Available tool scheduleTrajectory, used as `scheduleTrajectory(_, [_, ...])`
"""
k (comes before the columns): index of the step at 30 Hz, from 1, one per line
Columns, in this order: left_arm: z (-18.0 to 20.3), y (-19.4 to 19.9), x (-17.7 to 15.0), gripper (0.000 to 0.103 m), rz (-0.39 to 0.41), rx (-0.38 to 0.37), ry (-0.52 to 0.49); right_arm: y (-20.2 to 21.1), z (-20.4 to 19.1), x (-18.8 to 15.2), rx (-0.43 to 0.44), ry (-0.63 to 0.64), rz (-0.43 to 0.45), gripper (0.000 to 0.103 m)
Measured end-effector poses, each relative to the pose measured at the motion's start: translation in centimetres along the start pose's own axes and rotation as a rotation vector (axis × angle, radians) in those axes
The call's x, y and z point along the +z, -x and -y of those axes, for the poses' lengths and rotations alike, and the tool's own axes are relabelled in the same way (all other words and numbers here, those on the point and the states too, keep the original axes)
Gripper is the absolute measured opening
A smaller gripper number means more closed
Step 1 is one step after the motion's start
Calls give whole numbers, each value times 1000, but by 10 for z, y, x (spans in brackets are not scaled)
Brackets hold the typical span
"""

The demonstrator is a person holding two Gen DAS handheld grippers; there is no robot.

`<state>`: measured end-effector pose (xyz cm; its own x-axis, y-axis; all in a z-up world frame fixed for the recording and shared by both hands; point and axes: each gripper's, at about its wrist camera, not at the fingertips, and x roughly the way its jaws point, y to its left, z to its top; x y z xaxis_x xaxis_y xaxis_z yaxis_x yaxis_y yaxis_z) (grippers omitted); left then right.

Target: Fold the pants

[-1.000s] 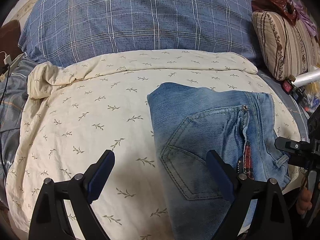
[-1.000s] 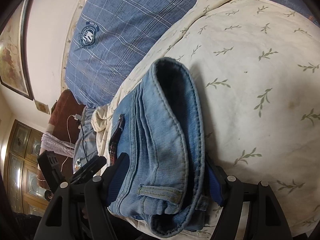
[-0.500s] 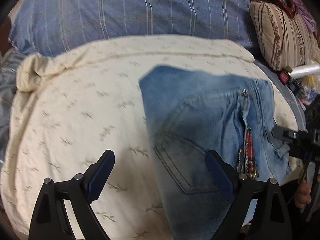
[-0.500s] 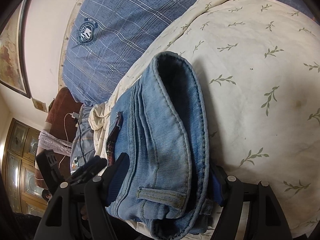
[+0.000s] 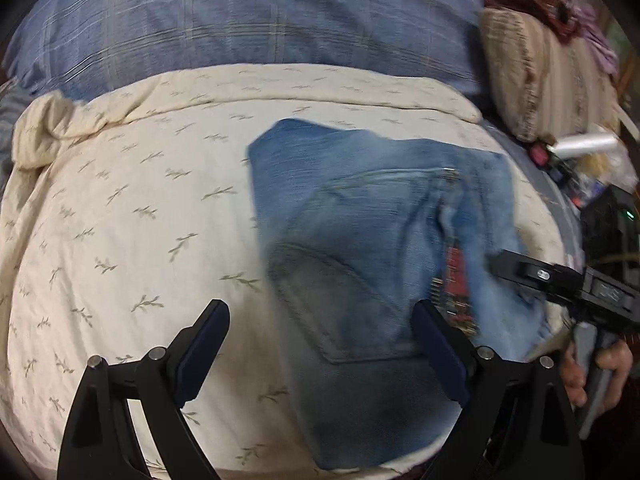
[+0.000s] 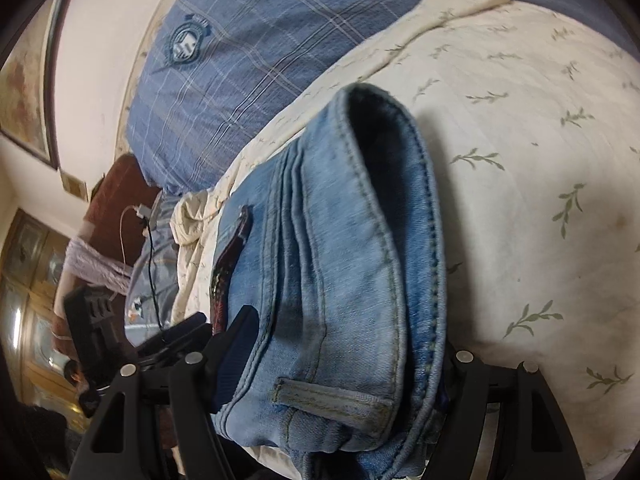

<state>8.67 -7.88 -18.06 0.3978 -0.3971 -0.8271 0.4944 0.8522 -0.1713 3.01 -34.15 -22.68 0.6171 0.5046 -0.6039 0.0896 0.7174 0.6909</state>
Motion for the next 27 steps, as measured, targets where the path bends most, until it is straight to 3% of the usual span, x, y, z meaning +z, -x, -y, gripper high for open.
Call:
scheduleTrajectory(3, [2, -4, 1, 93, 7, 26, -46, -1, 0, 0, 10, -13, 3, 75])
scheduleTrajectory(8, [-15, -19, 5, 93, -17, -96, 58, -4, 4, 0, -12, -54, 11, 75])
scheduleTrajectory(13, [-15, -23, 7, 93, 3, -135, 37, -6, 13, 4, 33, -115, 25, 83])
scheduleTrajectory(18, [-13, -28, 12, 89, 7, -163, 49, -9, 2, 4, -3, -53, 21, 82])
scheduleTrajectory(20, [-12, -29, 12, 82, 11, -175, 47, -8, 0, 3, -9, -37, 15, 77])
scheduleTrajectory(23, [-11, -29, 14, 74, 15, -187, 43, -5, 1, 2, -7, -45, 14, 58])
scheduleTrajectory(27, [-13, -22, 13, 62, 23, -181, 33, -2, -11, -1, -34, -9, 17, 53])
